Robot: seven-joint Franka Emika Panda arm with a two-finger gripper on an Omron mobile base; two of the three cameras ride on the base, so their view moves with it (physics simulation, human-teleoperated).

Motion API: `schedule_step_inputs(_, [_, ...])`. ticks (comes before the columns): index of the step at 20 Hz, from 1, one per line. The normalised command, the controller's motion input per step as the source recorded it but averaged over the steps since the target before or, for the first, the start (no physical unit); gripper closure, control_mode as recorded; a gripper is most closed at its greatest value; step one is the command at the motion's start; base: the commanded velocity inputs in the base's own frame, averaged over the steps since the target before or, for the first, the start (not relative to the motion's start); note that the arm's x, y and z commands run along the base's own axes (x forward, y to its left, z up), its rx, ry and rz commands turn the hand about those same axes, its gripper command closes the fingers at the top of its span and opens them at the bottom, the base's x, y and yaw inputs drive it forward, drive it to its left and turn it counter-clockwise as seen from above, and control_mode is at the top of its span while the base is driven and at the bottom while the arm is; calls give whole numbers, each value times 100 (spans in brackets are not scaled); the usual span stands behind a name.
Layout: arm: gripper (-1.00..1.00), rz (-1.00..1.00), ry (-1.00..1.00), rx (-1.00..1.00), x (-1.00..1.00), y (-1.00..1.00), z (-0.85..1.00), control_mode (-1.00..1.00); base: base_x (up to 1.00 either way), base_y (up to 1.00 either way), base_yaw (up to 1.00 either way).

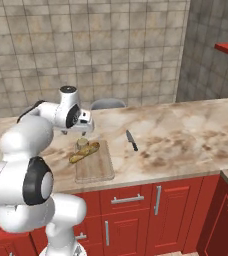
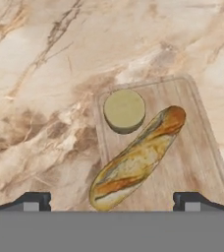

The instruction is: Retrieve the sausage and cheese from the fridge and place them on the cutting board on the counter.

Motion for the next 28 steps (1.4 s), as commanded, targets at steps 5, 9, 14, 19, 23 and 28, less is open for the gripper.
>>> schedule_step_inputs(5, [-100, 0, -1, 0, -100, -29, 12, -100, 0, 0, 0])
schedule_step_inputs(9, [-100, 0, -2, 0, -100, -19, 40, -100, 0, 0, 0])
schedule_step_inputs(14, [-100, 0, 0, 0, -97, -30, 62, -100, 0, 0, 0])
schedule_step_inputs(19, [-100, 0, -1, 0, -84, -6, 14, -100, 0, 0, 0])
schedule_step_inputs(23, [-100, 0, 0, 0, 0, 0, 0, -100, 0, 0, 0])
schedule_step_inputs(28, [-100, 0, 0, 0, 0, 0, 0, -100, 0, 0, 0])
